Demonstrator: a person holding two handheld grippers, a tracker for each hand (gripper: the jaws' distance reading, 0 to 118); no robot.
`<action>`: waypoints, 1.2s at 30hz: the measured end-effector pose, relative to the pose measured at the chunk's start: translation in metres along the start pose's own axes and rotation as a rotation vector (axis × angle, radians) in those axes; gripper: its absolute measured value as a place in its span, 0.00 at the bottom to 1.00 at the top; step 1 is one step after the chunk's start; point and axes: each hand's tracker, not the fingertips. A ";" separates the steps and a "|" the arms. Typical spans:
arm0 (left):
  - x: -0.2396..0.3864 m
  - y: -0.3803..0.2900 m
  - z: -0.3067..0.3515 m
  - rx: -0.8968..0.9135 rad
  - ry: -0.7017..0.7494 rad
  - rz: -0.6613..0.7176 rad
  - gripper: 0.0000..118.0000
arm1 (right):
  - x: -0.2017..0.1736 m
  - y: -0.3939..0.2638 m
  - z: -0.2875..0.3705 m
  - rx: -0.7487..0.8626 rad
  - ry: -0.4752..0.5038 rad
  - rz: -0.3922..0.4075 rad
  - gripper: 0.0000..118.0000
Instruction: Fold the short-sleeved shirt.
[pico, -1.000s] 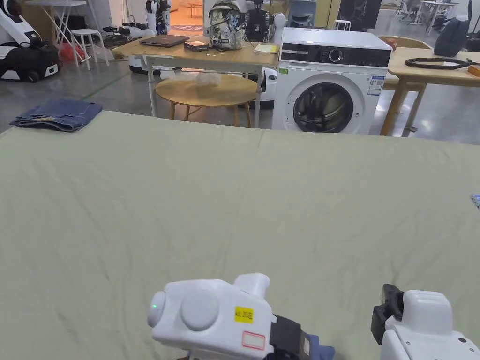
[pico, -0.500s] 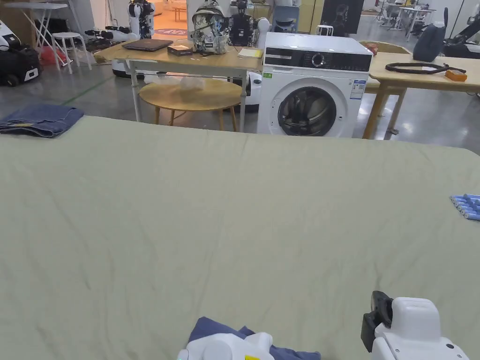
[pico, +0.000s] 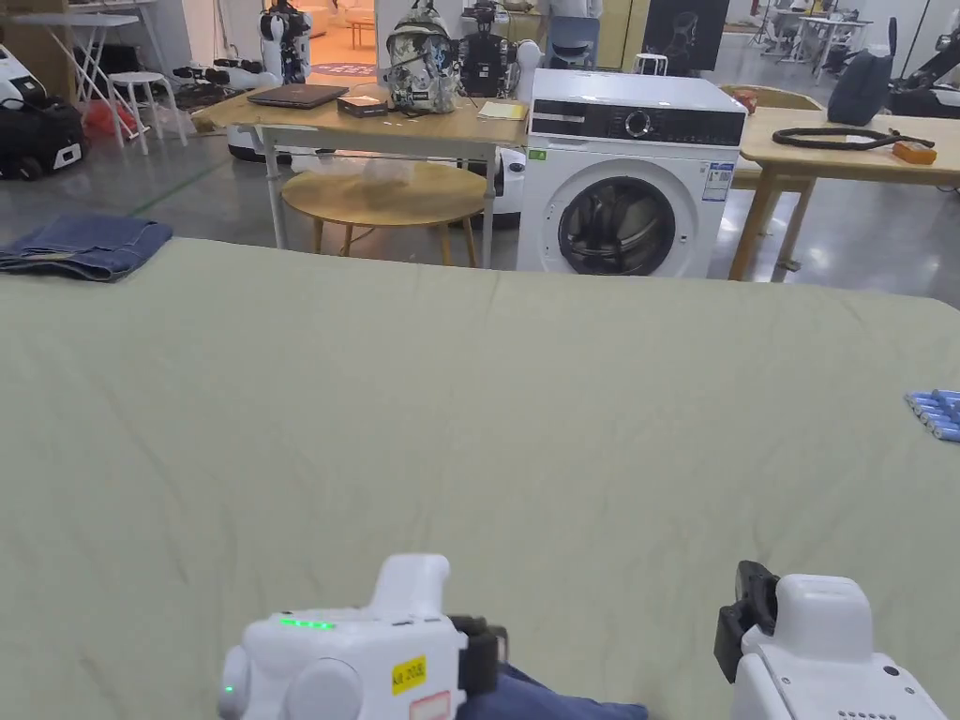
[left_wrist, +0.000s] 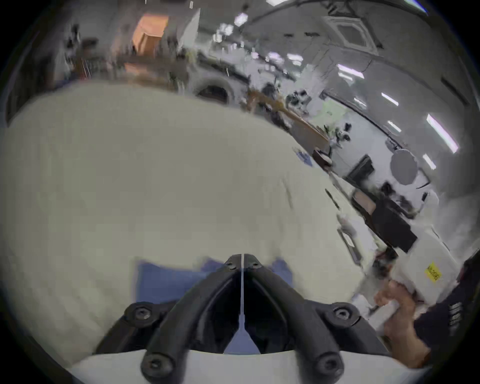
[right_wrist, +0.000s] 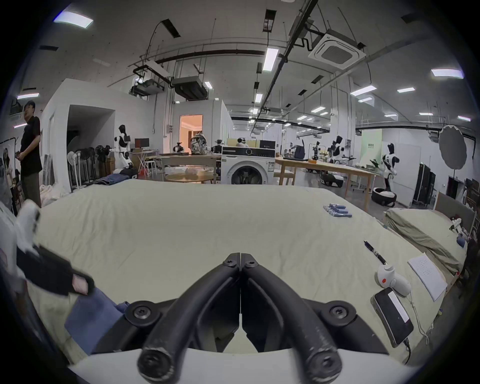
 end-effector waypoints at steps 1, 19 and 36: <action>-0.007 0.005 0.005 0.055 0.052 -0.028 0.00 | -0.003 0.001 -0.001 0.008 -0.001 -0.002 0.00; -0.044 0.002 0.075 0.701 0.570 -0.230 0.00 | -0.036 0.035 0.002 0.199 -0.014 -0.049 0.00; -0.077 -0.027 0.078 0.528 0.499 -0.131 0.00 | -0.080 -0.089 0.027 -0.365 0.229 0.075 0.00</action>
